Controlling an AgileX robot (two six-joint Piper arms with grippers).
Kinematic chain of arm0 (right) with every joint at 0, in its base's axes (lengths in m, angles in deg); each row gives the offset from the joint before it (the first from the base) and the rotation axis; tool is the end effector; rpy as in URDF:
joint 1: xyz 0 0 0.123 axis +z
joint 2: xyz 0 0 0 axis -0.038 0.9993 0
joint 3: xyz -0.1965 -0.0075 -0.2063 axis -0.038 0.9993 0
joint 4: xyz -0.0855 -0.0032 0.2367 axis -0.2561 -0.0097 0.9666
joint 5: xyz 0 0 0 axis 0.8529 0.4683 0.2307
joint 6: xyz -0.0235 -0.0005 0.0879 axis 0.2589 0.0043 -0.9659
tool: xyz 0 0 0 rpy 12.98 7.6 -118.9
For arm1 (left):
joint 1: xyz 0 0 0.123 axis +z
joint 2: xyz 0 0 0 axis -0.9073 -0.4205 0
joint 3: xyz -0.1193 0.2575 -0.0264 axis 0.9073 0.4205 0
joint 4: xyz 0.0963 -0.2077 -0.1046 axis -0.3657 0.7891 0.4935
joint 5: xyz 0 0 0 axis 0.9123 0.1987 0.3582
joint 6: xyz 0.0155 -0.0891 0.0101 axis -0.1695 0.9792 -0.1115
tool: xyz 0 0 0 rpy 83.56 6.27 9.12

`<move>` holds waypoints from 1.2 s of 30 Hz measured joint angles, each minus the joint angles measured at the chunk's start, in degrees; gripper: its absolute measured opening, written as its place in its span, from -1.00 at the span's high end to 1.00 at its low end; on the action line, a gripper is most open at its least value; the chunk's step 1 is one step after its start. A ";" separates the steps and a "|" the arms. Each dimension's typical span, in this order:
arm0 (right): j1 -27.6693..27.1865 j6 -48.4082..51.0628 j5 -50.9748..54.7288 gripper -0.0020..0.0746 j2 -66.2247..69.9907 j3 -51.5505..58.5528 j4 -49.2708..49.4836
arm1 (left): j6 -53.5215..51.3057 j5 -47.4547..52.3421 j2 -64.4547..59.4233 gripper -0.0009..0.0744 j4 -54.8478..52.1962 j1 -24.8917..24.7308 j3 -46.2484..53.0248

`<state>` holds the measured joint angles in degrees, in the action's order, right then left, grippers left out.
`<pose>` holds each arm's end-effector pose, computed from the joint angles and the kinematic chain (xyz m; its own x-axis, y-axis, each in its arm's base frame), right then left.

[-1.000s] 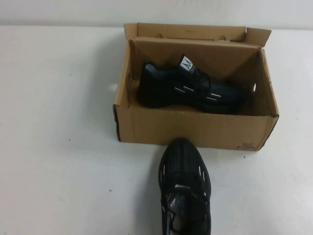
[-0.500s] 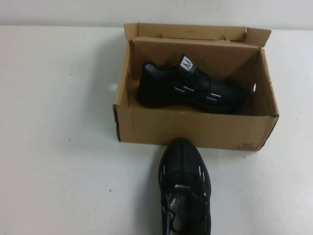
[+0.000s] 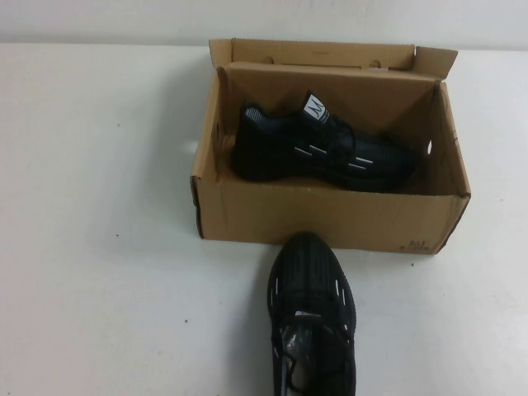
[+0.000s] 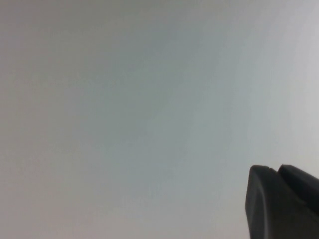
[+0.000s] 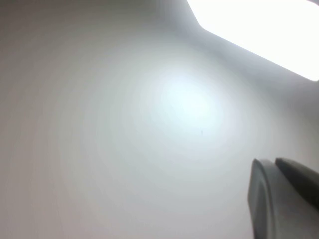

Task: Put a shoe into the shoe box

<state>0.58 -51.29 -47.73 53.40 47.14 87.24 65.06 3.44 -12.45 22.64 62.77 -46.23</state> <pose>0.0228 -0.0254 0.2653 0.7780 0.1946 -0.5973 0.0136 0.9454 0.3258 0.0358 -0.0029 0.2566 0.6346 -0.0459 -0.7715 0.0668 0.9978 -0.0043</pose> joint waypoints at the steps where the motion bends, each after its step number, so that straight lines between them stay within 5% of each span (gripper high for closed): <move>1: 0.00 -0.61 -1.49 0.99 -0.10 0.00 -0.11 | 0.63 -2.34 0.00 0.98 0.00 0.00 0.00; 7: 0.00 -1.46 -0.96 0.99 -0.10 -5.88 -10.25 | 3.41 -10.31 0.14 0.98 1.68 0.00 -0.94; 12: 0.00 -8.25 11.20 0.99 -0.10 -17.60 -23.73 | 3.86 -4.68 0.14 0.98 2.84 0.00 -8.44; 22: 0.00 -15.31 32.94 0.99 2.05 -33.29 -26.52 | 6.84 6.94 -2.28 0.98 2.97 0.00 -24.44; 36: 0.00 -20.38 70.42 0.99 13.49 -37.06 -25.57 | 14.05 49.71 -15.02 0.98 3.00 0.00 -35.73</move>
<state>0.58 -71.67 22.69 66.89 10.07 61.68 79.11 53.15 -27.47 25.64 62.77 -81.96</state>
